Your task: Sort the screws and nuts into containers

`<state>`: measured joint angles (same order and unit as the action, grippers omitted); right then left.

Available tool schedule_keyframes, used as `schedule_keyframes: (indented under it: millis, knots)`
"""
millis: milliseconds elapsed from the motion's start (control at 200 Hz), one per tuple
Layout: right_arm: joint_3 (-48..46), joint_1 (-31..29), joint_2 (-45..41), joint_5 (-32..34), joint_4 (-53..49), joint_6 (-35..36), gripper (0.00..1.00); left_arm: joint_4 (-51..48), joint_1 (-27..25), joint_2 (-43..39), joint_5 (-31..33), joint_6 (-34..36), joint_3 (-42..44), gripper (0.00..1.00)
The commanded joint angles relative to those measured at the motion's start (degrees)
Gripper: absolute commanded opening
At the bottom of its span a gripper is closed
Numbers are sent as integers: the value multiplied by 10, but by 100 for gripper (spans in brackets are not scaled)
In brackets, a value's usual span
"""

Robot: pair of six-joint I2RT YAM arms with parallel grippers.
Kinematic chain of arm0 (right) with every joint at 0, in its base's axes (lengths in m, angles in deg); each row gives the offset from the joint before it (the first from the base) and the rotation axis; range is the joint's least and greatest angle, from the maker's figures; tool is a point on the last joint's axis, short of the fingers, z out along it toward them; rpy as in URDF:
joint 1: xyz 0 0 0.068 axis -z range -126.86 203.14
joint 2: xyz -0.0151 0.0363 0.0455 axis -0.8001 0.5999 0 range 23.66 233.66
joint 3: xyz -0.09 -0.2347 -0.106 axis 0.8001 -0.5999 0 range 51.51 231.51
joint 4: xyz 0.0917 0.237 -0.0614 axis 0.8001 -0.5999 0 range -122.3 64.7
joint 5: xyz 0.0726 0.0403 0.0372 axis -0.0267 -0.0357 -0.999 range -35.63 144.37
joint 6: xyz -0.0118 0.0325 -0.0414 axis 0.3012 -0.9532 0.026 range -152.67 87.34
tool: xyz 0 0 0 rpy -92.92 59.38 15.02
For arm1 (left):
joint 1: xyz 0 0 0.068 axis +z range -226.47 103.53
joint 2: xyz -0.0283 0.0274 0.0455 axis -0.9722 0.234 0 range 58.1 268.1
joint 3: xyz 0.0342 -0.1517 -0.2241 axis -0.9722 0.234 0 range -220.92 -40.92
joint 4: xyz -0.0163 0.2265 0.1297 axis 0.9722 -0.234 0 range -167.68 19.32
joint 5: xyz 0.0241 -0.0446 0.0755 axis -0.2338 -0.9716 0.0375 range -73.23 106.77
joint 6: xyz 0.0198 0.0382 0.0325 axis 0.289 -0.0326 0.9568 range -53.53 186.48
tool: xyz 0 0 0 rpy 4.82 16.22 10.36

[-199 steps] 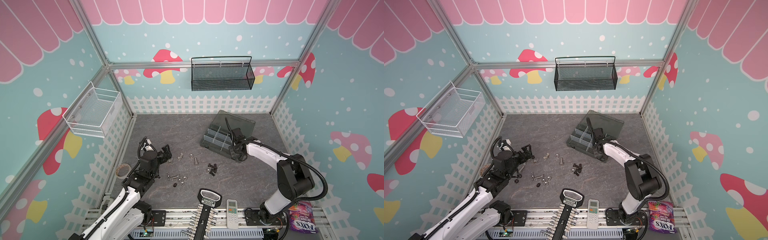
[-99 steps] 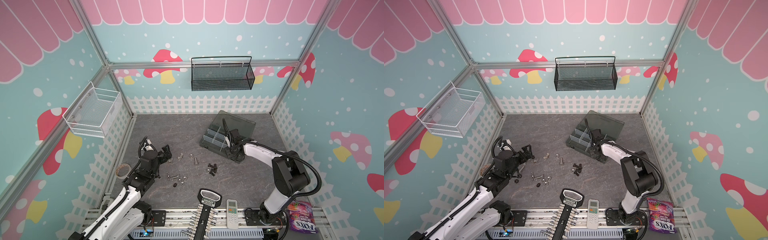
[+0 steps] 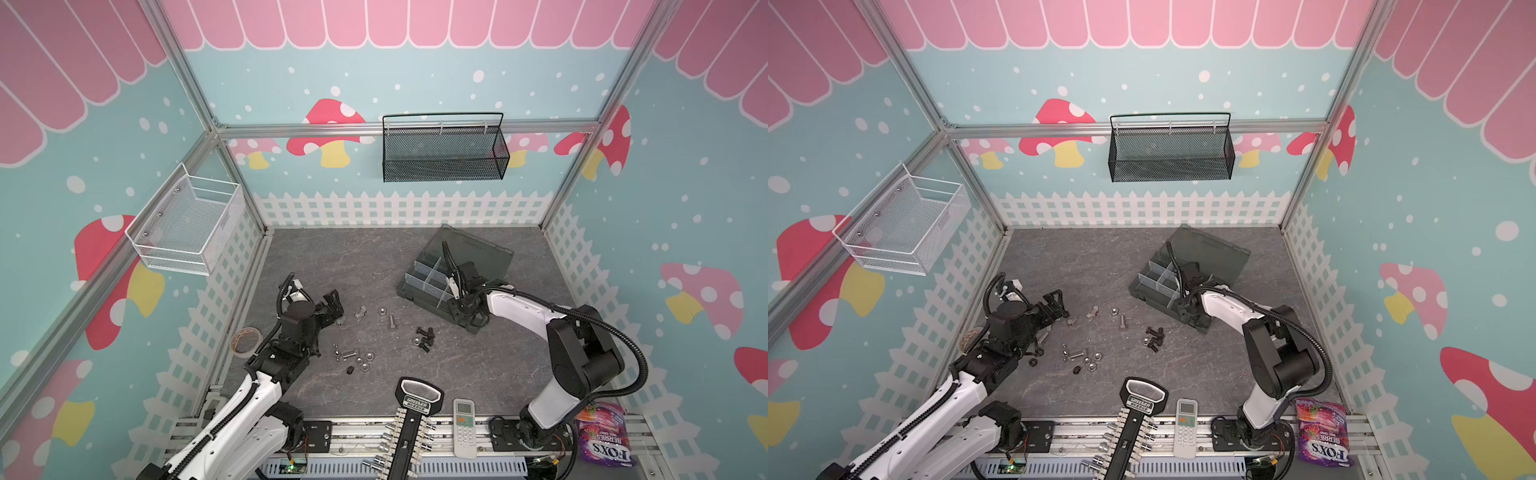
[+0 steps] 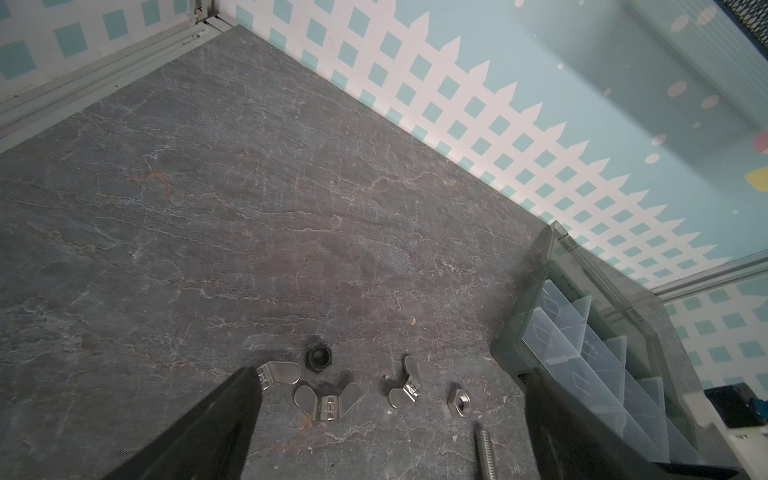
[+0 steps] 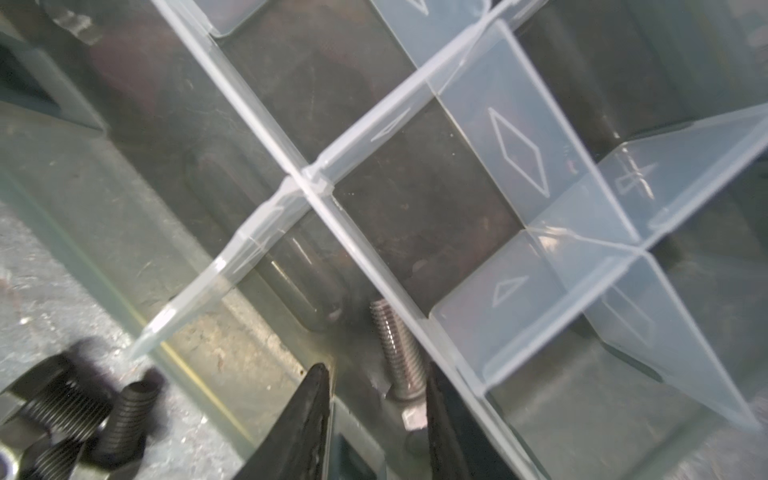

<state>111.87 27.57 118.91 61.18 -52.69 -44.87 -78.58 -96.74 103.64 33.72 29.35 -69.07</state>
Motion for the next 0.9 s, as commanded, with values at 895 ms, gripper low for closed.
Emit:
schedule_keyframes:
  millis: [895]
  knots:
    - [305,-227,227,-44,-137,-210,48,-128,48,20,69,-130,-9,100]
